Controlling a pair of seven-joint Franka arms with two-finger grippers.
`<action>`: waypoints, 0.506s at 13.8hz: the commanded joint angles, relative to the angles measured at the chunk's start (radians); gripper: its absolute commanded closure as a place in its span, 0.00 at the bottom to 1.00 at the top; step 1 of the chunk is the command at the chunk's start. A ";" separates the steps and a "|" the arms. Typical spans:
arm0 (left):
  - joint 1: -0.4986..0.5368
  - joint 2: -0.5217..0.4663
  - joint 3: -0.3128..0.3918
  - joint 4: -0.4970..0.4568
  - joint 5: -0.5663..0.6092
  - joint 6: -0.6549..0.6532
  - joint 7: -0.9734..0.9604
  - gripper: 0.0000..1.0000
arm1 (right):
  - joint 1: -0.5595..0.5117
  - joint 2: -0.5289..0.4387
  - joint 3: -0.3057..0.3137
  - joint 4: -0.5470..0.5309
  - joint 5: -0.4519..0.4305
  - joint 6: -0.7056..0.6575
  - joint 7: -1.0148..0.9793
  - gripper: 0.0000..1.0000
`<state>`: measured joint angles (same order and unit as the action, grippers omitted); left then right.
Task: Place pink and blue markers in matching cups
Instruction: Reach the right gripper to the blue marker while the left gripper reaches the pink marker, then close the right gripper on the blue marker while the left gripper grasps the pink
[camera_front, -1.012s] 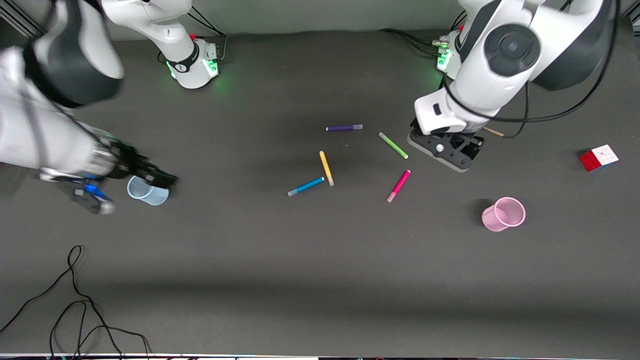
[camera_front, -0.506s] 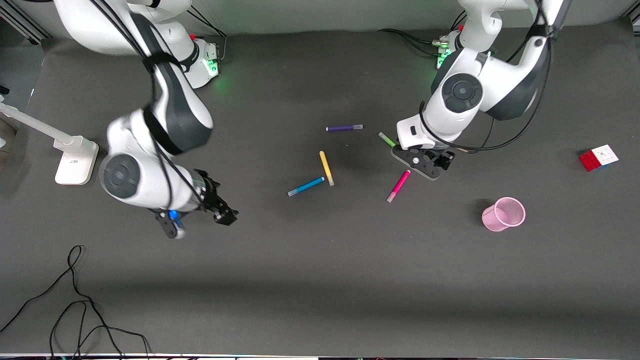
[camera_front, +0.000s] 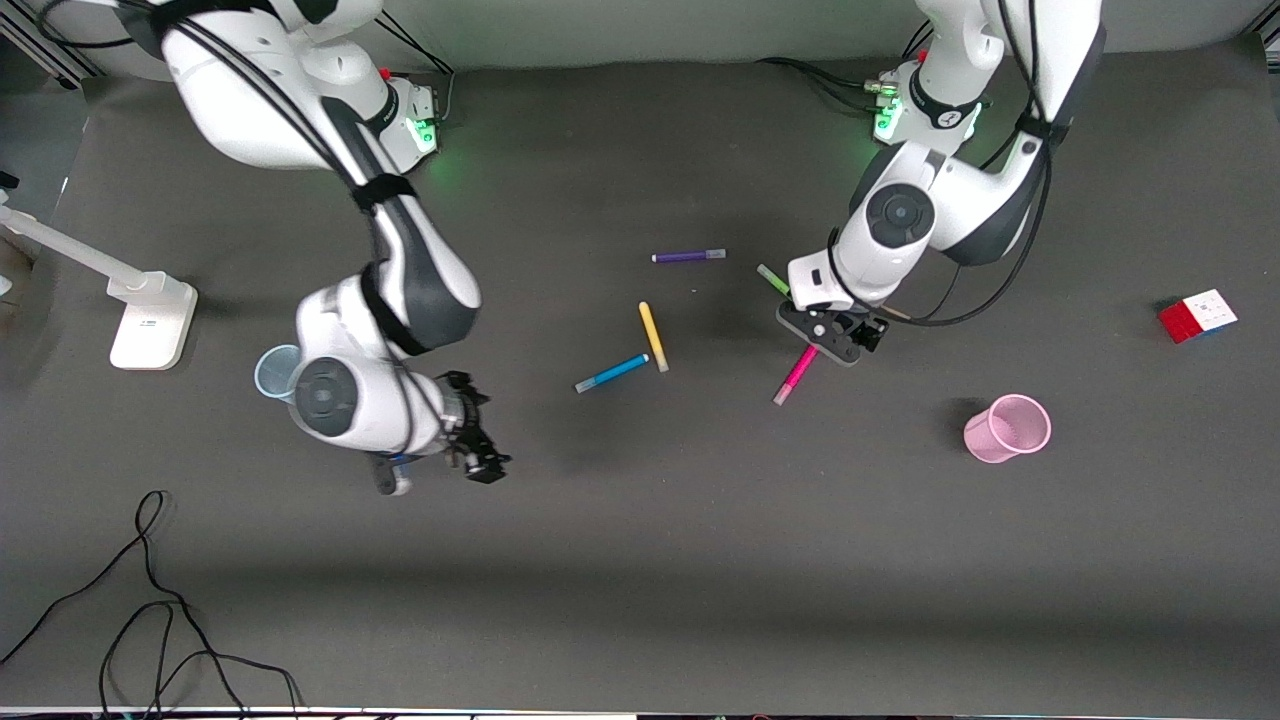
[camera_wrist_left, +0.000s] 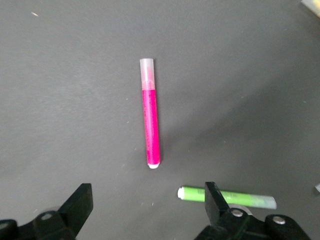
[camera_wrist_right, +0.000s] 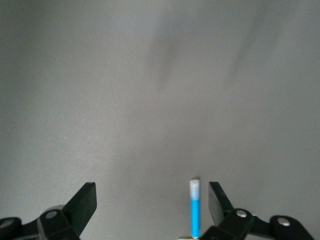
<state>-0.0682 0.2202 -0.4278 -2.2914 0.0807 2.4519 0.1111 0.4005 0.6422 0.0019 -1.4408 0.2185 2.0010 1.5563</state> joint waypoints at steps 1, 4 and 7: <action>0.007 0.089 0.014 0.010 0.060 0.074 0.001 0.01 | 0.061 0.105 -0.008 0.092 0.015 0.019 0.152 0.03; 0.004 0.152 0.040 0.018 0.088 0.111 0.001 0.01 | 0.098 0.149 -0.008 0.097 0.015 0.047 0.185 0.02; -0.007 0.221 0.063 0.055 0.116 0.116 -0.014 0.01 | 0.100 0.175 -0.008 0.094 0.018 0.045 0.197 0.03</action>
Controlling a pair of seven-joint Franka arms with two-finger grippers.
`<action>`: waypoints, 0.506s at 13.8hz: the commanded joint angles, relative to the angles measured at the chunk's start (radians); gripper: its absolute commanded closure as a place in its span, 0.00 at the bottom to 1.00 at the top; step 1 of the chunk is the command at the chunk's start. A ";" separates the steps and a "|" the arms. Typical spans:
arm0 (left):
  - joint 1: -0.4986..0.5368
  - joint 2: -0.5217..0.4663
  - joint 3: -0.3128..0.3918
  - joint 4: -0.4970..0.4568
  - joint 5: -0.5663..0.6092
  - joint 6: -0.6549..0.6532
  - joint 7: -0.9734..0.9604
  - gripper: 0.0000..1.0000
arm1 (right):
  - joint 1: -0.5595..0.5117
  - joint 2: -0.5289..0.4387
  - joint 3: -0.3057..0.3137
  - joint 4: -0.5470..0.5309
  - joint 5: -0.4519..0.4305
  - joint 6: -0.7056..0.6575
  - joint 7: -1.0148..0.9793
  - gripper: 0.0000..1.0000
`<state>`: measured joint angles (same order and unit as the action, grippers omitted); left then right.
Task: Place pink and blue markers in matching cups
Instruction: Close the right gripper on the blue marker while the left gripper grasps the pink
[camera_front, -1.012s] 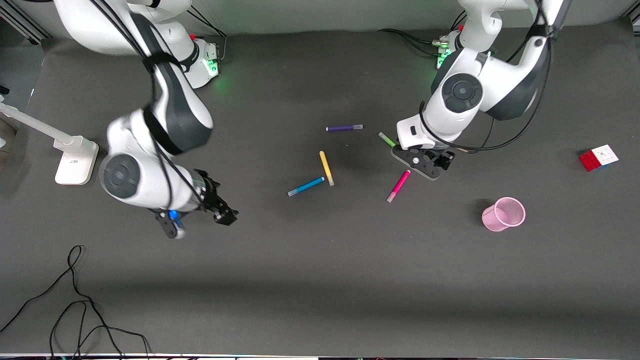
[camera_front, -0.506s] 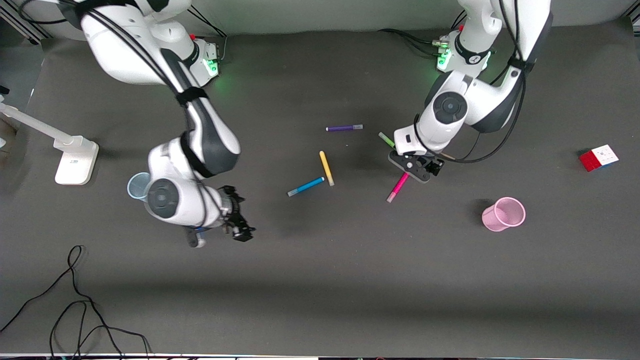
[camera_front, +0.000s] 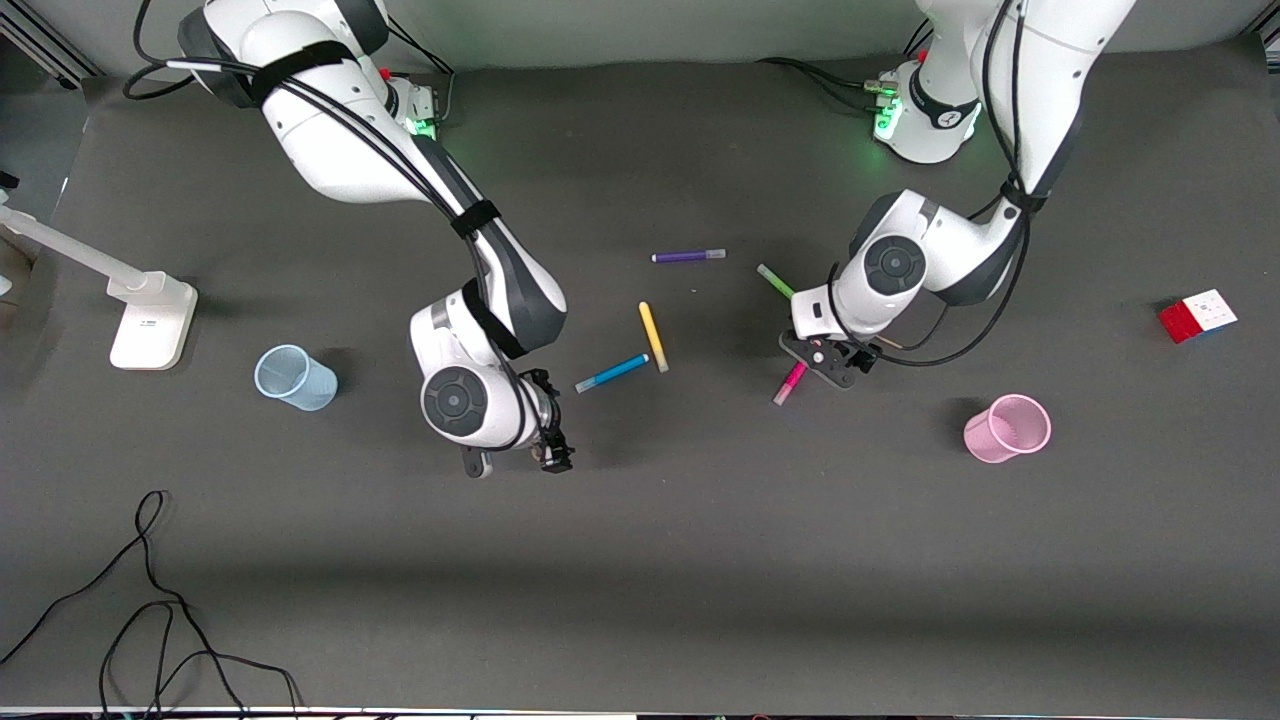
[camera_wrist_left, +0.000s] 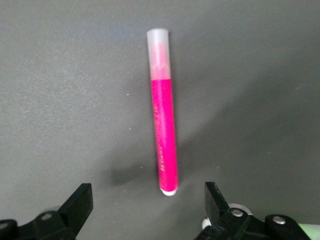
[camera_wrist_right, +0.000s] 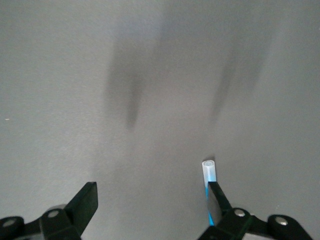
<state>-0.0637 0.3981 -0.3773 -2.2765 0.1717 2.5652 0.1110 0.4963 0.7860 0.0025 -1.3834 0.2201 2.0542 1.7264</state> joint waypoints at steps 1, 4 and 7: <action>-0.011 0.048 0.012 0.048 0.025 0.003 -0.019 0.01 | 0.004 0.041 -0.009 0.037 0.019 -0.014 0.027 0.03; -0.022 0.050 0.012 0.049 0.025 0.001 -0.040 0.01 | 0.007 0.044 0.024 0.032 0.042 -0.092 0.042 0.04; -0.031 0.050 0.012 0.054 0.026 0.000 -0.077 0.26 | 0.039 0.061 0.025 0.007 0.044 -0.092 0.068 0.05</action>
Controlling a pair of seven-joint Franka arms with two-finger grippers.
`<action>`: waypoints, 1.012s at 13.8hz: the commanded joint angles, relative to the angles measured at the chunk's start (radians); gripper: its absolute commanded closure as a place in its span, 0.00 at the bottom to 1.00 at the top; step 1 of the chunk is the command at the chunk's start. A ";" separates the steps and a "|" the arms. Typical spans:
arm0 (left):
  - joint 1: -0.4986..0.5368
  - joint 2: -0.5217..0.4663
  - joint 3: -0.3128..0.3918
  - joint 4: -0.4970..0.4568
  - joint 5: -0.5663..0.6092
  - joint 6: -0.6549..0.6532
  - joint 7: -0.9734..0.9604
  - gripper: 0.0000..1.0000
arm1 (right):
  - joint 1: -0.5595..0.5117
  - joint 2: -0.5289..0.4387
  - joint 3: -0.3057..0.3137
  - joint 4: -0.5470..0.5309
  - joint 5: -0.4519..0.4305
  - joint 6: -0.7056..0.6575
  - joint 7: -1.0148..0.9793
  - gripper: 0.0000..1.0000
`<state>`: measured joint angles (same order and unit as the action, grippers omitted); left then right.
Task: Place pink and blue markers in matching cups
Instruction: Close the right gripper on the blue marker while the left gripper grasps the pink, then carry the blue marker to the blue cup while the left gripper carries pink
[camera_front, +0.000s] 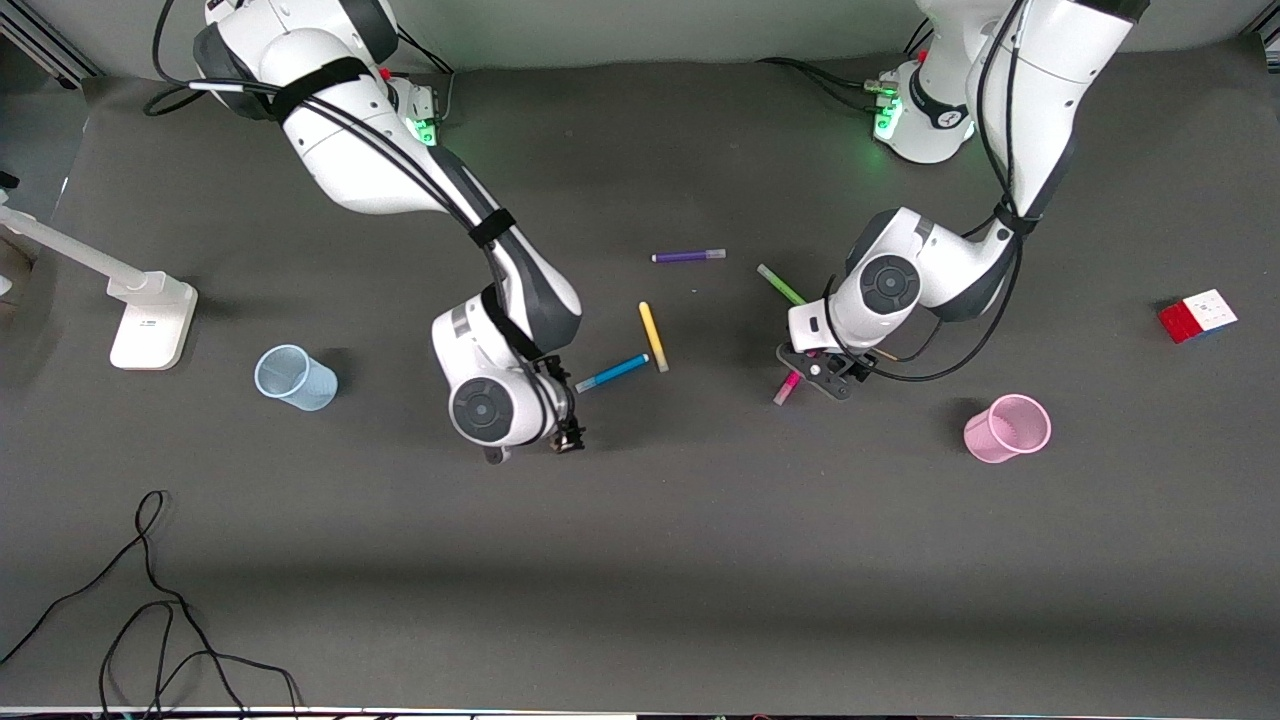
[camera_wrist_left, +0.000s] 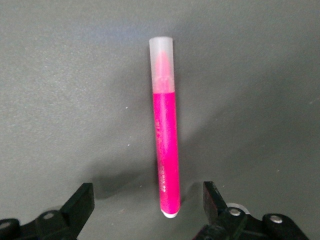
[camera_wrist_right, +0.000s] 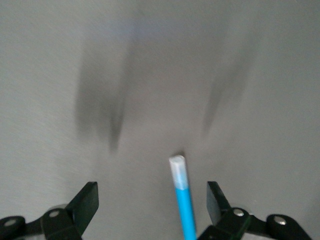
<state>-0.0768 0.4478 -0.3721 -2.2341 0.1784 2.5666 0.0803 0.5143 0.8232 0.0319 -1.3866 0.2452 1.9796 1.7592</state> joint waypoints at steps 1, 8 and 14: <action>-0.020 0.000 0.007 0.011 0.019 -0.002 -0.051 0.39 | 0.035 0.028 -0.006 0.009 0.019 -0.018 0.046 0.08; -0.020 0.000 0.007 0.011 0.019 -0.017 -0.102 1.00 | 0.052 0.047 -0.004 -0.011 0.020 -0.007 0.049 0.21; -0.005 -0.041 0.006 0.201 0.007 -0.305 -0.119 1.00 | 0.062 0.047 -0.004 -0.042 0.042 -0.002 0.059 0.69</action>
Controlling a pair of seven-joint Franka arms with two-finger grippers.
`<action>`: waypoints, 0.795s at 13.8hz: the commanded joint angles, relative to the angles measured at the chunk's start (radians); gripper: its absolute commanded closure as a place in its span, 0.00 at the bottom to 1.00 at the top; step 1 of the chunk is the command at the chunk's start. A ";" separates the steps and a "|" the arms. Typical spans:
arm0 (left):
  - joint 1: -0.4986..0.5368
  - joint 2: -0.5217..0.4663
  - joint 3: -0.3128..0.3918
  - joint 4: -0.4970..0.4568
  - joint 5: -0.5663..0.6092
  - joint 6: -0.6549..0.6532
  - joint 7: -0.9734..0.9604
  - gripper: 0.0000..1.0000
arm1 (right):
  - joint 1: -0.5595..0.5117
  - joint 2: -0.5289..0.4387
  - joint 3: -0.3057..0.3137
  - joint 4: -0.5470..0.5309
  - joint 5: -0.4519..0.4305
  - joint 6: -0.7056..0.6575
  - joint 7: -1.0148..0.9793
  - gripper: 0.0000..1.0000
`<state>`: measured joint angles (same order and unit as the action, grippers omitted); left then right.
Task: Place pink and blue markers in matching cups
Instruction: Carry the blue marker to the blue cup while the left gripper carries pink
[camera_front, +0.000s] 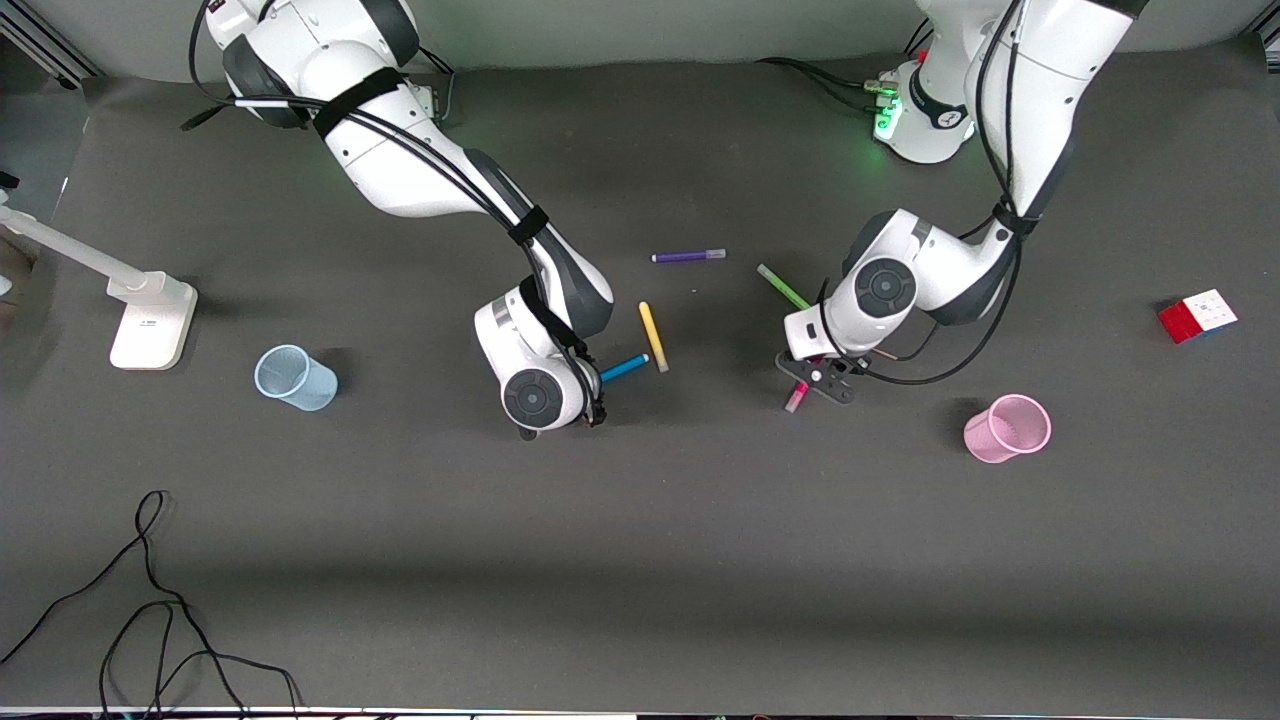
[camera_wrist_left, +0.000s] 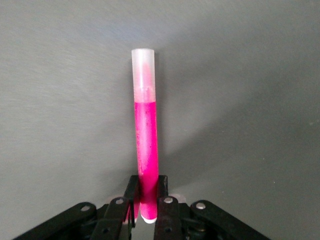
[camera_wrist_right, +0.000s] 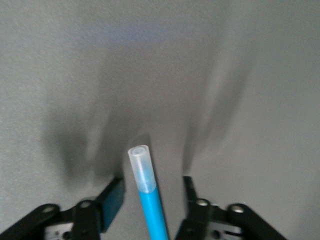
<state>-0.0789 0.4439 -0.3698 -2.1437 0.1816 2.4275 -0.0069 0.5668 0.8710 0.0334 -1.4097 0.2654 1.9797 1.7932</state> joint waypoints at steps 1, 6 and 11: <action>-0.001 -0.053 0.003 0.170 -0.002 -0.261 -0.044 1.00 | 0.010 -0.001 -0.006 -0.018 0.021 -0.002 0.025 0.79; 0.106 -0.152 0.002 0.376 -0.088 -0.609 -0.053 1.00 | -0.002 -0.023 -0.015 -0.020 0.009 -0.018 0.003 1.00; 0.276 -0.169 0.005 0.527 -0.087 -0.829 -0.058 1.00 | -0.083 -0.173 -0.023 -0.014 -0.001 -0.148 -0.090 1.00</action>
<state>0.1342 0.2734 -0.3585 -1.6688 0.1086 1.6503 -0.0484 0.5212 0.8016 0.0131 -1.3985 0.2688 1.8951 1.7467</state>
